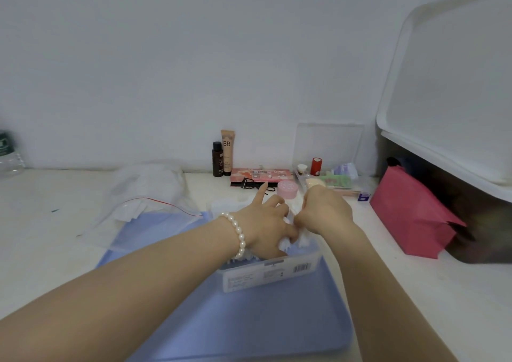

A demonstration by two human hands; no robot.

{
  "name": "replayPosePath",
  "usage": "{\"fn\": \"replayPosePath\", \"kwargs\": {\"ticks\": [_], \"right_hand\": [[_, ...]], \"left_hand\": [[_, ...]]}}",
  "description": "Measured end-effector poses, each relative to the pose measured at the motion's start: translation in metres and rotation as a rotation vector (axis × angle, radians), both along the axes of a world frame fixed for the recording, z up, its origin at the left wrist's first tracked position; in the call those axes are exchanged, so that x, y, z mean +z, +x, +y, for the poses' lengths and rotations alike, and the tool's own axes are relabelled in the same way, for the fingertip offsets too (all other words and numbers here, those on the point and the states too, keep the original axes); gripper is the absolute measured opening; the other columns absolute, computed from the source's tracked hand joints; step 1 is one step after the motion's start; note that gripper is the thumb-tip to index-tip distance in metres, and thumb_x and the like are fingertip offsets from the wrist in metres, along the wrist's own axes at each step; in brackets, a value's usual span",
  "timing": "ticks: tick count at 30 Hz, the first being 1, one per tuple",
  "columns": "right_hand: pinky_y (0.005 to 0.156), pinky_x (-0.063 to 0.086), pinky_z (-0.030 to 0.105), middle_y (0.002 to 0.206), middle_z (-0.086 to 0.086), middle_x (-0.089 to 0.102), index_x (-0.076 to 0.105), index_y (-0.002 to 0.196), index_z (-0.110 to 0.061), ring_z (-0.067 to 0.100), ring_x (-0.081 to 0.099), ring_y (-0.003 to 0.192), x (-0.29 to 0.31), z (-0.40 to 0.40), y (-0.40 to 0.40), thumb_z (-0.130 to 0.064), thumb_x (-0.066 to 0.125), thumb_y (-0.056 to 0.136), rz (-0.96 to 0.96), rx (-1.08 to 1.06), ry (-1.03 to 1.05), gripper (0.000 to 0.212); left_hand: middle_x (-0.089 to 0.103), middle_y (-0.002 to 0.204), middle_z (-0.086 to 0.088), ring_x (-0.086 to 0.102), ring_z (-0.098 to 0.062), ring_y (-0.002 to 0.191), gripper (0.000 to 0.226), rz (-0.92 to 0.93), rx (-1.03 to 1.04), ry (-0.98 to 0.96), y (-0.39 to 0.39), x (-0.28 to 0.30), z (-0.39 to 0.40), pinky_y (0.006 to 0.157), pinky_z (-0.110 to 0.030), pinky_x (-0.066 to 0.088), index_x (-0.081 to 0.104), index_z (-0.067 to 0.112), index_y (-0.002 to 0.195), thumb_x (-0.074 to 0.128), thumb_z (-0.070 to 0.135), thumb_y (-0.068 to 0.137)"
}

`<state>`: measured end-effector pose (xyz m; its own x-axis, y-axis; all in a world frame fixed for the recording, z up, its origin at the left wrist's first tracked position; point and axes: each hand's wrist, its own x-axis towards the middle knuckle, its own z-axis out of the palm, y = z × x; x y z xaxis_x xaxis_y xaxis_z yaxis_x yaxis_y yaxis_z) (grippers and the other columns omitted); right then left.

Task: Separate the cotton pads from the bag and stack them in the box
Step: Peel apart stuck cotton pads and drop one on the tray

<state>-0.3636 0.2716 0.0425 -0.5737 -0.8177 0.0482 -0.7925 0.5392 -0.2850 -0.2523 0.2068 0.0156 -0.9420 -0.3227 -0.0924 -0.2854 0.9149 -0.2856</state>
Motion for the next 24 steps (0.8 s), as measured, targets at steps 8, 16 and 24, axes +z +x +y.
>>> {"fn": "replayPosePath", "kwargs": {"ticks": [8, 16, 24], "right_hand": [[0.078, 0.041, 0.030, 0.102, 0.006, 0.056, 0.058, 0.094, -0.014, 0.024, 0.047, 0.109, -0.014, -0.012, 0.006, -0.018, 0.060, 0.078, 0.158, -0.012, 0.003, 0.016], [0.072, 0.042, 0.029, 0.099, 0.006, 0.062, 0.063, 0.091, -0.012, 0.024, 0.054, 0.101, -0.023, -0.017, 0.004, -0.027, 0.064, 0.081, 0.134, -0.024, -0.107, 0.018], [0.061, 0.047, 0.028, 0.079, 0.007, 0.067, 0.070, 0.074, -0.010, 0.022, 0.061, 0.075, -0.019, -0.013, -0.006, -0.023, 0.072, 0.074, -0.147, 0.048, -0.123, 0.013]], "left_hand": [[0.039, 0.129, -0.012, 0.016, -0.031, 0.137, 0.036, 0.012, 0.016, 0.045, 0.004, -0.002, 0.001, 0.109, -0.064, -0.011, 0.052, 0.039, 0.123, 0.050, 0.044, 0.088], [0.034, 0.138, -0.011, 0.022, -0.028, 0.135, 0.045, 0.033, 0.034, 0.119, 0.009, 0.003, 0.001, 0.114, -0.057, -0.003, 0.046, 0.039, 0.132, 0.053, 0.043, 0.088], [0.036, 0.142, -0.009, 0.043, -0.028, 0.123, 0.062, 0.256, 0.084, 0.187, 0.031, -0.002, -0.006, 0.101, -0.040, 0.036, 0.031, 0.024, 0.140, 0.060, 0.040, 0.087]]}}
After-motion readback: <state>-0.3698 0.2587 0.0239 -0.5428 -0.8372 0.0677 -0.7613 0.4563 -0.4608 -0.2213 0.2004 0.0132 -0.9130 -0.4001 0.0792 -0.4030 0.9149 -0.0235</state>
